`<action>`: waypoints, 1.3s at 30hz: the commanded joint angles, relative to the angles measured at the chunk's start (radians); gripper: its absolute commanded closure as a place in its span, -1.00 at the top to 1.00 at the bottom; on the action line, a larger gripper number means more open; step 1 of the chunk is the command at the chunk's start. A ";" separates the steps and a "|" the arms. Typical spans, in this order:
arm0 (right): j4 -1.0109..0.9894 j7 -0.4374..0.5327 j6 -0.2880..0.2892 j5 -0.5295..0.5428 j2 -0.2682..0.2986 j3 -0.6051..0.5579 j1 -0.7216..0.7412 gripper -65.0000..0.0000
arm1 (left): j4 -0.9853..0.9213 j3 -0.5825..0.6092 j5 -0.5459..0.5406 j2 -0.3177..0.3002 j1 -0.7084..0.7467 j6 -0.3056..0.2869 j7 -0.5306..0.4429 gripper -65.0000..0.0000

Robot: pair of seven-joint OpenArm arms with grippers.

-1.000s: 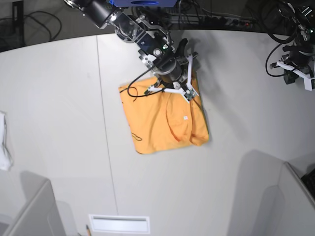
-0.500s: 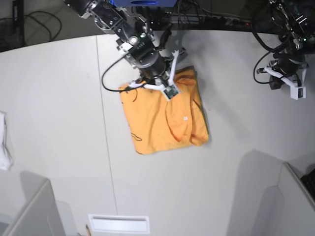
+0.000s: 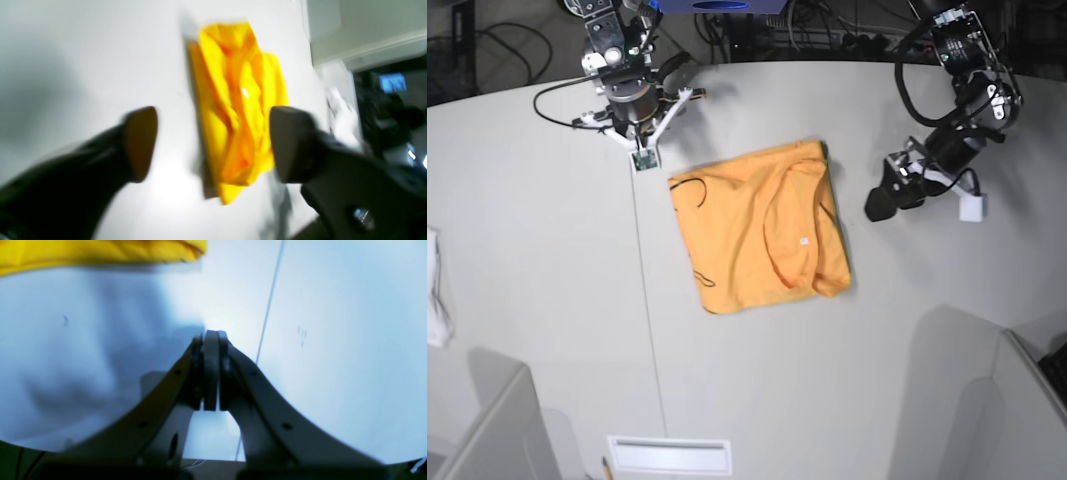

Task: Fold the T-shirt properly
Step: 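Grasp the bundle edge with the left gripper and square the folded shirt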

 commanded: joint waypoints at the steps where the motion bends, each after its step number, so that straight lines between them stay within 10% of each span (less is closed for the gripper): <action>1: 0.027 0.017 0.000 0.000 0.000 0.002 -0.014 -1.00 | 0.002 0.031 -0.023 -0.007 -0.027 -0.007 -0.016 0.75; 6: 0.036 0.019 0.000 0.000 0.000 0.004 -0.060 -1.00 | -0.109 0.158 0.037 0.019 -0.105 -0.005 -0.019 0.85; 11: 0.036 0.082 0.000 0.000 -0.001 0.006 -0.108 -1.00 | -0.173 0.177 0.121 0.056 -0.136 0.120 -0.019 0.85; 31: 0.036 0.152 -0.002 0.000 -0.001 0.006 -0.147 -1.00 | -0.300 0.283 0.425 0.123 -0.214 0.127 -0.019 0.81; 39: 0.036 0.221 -0.002 0.003 -0.010 0.137 -0.174 -1.00 | -0.319 0.295 0.431 0.118 -0.232 0.127 -0.013 -0.96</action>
